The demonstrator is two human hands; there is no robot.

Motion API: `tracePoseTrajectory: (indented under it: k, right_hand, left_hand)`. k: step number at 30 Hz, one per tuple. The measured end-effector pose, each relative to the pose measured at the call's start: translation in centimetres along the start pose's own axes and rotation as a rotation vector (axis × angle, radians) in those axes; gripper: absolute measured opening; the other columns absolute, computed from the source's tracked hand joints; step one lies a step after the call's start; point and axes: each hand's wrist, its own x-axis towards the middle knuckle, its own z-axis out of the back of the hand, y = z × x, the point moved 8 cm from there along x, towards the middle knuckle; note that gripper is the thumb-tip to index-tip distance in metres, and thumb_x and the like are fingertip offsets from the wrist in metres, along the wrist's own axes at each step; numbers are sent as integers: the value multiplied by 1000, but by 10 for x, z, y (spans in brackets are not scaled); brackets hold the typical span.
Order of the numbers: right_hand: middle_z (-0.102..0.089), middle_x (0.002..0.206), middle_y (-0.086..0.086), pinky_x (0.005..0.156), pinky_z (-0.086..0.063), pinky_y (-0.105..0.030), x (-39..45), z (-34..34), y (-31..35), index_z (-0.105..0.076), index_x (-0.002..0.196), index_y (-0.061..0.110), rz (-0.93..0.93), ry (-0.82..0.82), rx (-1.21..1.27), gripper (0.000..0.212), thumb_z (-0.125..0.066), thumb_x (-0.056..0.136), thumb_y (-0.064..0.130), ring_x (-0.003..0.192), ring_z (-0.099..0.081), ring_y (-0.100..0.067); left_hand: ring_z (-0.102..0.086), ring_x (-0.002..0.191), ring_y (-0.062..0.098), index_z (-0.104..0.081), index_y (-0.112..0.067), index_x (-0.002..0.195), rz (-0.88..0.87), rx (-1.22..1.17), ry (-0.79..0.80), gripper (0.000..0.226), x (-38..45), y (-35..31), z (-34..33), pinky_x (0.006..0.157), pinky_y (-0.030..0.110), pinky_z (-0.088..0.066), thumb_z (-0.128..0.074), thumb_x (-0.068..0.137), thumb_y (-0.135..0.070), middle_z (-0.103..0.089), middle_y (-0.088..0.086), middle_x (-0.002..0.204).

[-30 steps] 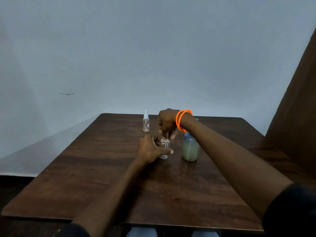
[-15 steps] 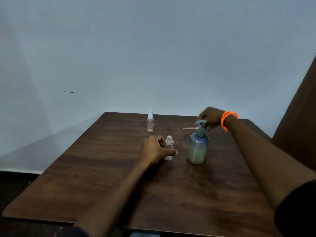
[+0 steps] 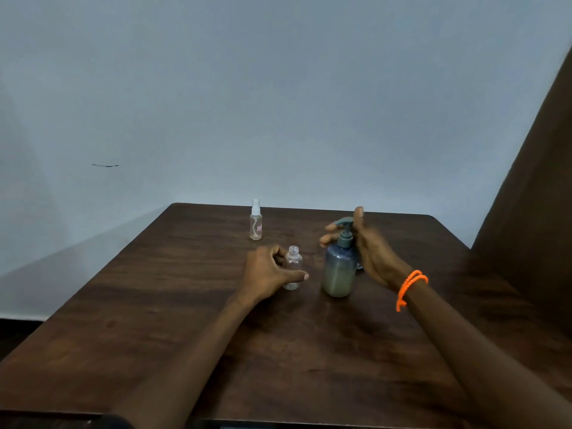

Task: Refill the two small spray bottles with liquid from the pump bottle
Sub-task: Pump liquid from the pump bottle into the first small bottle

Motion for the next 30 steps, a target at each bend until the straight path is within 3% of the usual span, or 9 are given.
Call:
tracePoseTrajectory:
  k: [4, 8, 13, 16, 19, 23, 25, 28, 30]
  right_hand:
    - [-69, 88, -37, 89, -53, -50, 0, -16, -5, -71, 84, -5, 71, -53, -17, 94, -56, 80, 88, 84, -69, -39]
    - [-64, 77, -38, 76, -52, -46, 1, -20, 2, -63, 72, -14, 141, -153, -13, 96, -60, 81, 81, 68, -64, -38]
    - [-70, 72, -26, 79, -52, -41, 3, -15, 12, -64, 70, -16, 186, -286, -170, 84, -52, 100, 62, 67, -66, -26]
    - [-70, 69, -17, 77, -52, -38, 5, -17, 12, -67, 66, -5, 173, -288, -186, 70, -54, 103, 53, 67, -65, -23]
    - [-70, 66, -11, 73, -53, -37, 4, -23, 10, -68, 64, 4, 157, -273, -188, 63, -53, 104, 52, 65, -65, -23]
    - [-66, 59, -2, 70, -50, -35, 4, -27, 11, -68, 61, 12, 155, -291, -172, 57, -56, 104, 47, 61, -61, -19]
    - [-67, 61, -9, 71, -50, -36, 6, -26, 9, -68, 62, 6, 144, -299, -175, 61, -58, 102, 50, 63, -62, -21]
    - [-67, 72, -29, 71, -52, -39, 7, -27, 6, -65, 80, -18, 133, -282, -192, 89, -60, 87, 70, 66, -63, -27]
    - [-58, 69, -25, 68, -50, -38, 8, -28, 8, -57, 83, -25, 153, -278, -202, 98, -60, 82, 74, 66, -57, -28]
  left_hand:
    - [-76, 77, 13, -76, -24, 83, -12, -3, -4, 45, -2, -6, -4, 69, 38, -63, -105, 55, -45, -78, -7, 78]
    - [-75, 74, 12, -72, -26, 77, -47, -44, -4, 42, -3, -18, -5, 68, 37, -62, -105, 56, -40, -78, -6, 78]
    - [-61, 61, 6, -79, -20, 83, -134, -176, -8, 37, 1, -40, 2, 59, 41, -57, -105, 61, -35, -77, 0, 73]
    - [-52, 55, 0, -85, -23, 89, -222, -243, 40, 29, 0, -58, 6, 53, 26, -45, -103, 68, -32, -69, -13, 61]
    - [-71, 68, -3, -87, -22, 108, -276, -257, 59, 43, -2, -70, 8, 63, 20, -53, -102, 69, -29, -81, -15, 78]
    - [-66, 64, -12, -85, -15, 113, -293, -250, 32, 51, -3, -72, 8, 61, 12, -48, -103, 67, -26, -79, -20, 74]
    - [-66, 64, -14, -83, -11, 115, -299, -254, 17, 54, -4, -73, 11, 61, 9, -48, -103, 66, -22, -80, -21, 82]
    - [-76, 77, -5, -84, -14, 117, -340, -232, 29, 54, -6, -76, 12, 66, 11, -52, -102, 68, -25, -84, -11, 92]
    - [-79, 82, 2, -84, -15, 118, -346, -233, 25, 55, -6, -77, 14, 68, 16, -56, -102, 68, -27, -84, -9, 94]
